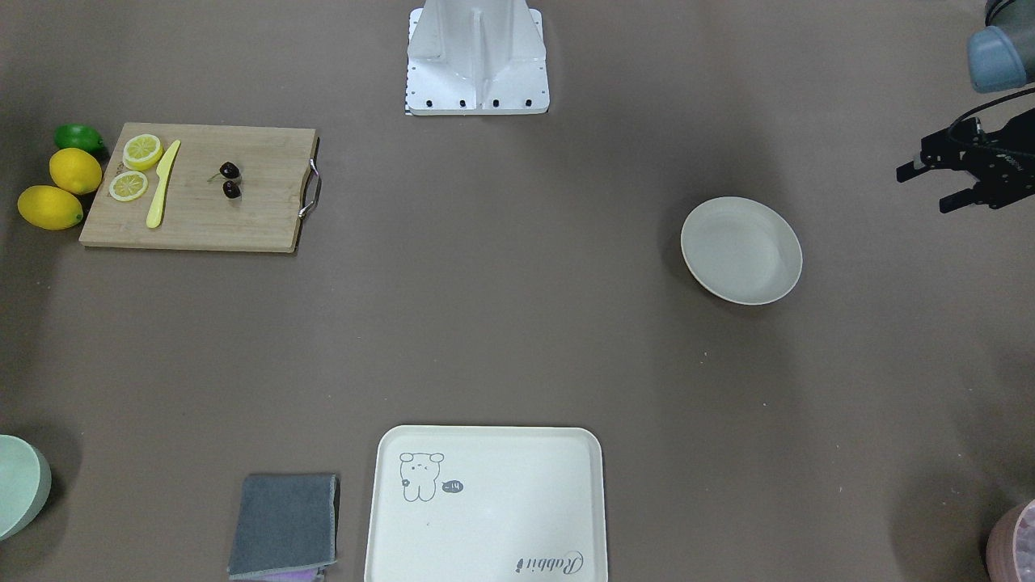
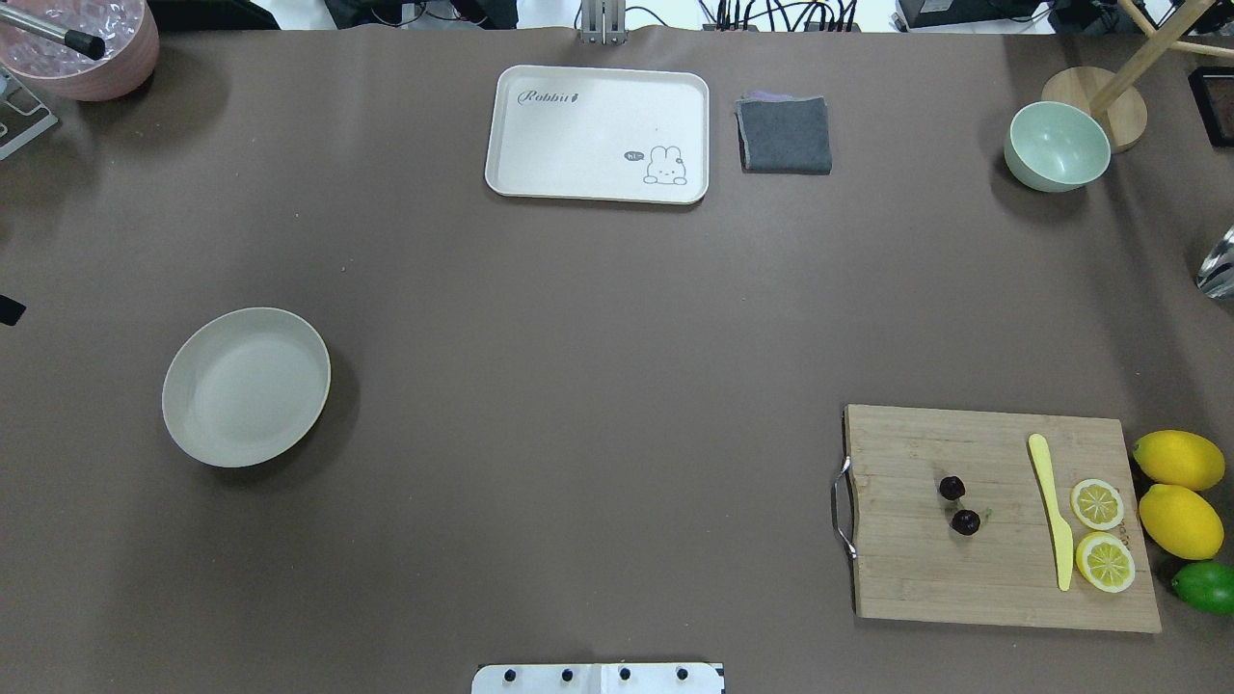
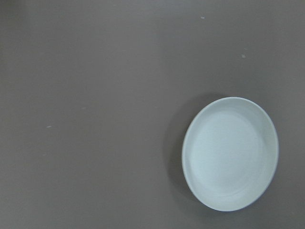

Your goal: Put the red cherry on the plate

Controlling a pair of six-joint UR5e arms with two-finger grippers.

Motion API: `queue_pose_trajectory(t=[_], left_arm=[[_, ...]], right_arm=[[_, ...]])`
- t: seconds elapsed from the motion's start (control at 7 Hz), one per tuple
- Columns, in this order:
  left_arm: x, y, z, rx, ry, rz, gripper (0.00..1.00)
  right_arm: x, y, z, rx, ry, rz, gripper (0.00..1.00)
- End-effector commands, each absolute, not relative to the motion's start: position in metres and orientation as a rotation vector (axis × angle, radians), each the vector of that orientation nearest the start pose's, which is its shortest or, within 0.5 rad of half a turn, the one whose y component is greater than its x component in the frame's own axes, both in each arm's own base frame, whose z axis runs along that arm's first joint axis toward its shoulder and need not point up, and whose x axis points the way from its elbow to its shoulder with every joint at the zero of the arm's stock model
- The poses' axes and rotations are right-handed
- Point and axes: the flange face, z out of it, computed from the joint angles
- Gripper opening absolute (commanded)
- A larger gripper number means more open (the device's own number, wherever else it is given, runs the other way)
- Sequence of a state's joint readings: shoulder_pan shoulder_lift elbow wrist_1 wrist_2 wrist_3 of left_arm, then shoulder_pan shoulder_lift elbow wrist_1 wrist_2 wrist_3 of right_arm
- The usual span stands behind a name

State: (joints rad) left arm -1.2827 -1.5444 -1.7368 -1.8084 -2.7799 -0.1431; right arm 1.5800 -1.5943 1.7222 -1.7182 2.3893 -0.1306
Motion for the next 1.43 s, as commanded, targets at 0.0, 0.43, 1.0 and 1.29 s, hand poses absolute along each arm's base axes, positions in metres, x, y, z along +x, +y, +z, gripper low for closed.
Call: queue_pose_trajectory(t=[0.0,0.43,1.0,1.29], left_arm=[[0.129,-0.476,0.570,0.037,1.255,0.385,0.98],[0.157,-0.462,0.601,0.021,1.262,0.370,0.98],[0.206,-0.463,0.599,0.047,1.203,0.341,0.98],[0.214,-0.474,0.591,0.041,1.214,0.308,0.98]], right_arm=[[0.067,-0.475,0.608,0.038,-0.823,-0.100,1.00],[0.076,-0.468,0.607,0.047,-0.823,-0.082,1.00],[0.075,-0.465,0.610,0.043,-0.825,-0.083,1.00],[0.075,-0.465,0.613,0.037,-0.824,-0.079,1.00]])
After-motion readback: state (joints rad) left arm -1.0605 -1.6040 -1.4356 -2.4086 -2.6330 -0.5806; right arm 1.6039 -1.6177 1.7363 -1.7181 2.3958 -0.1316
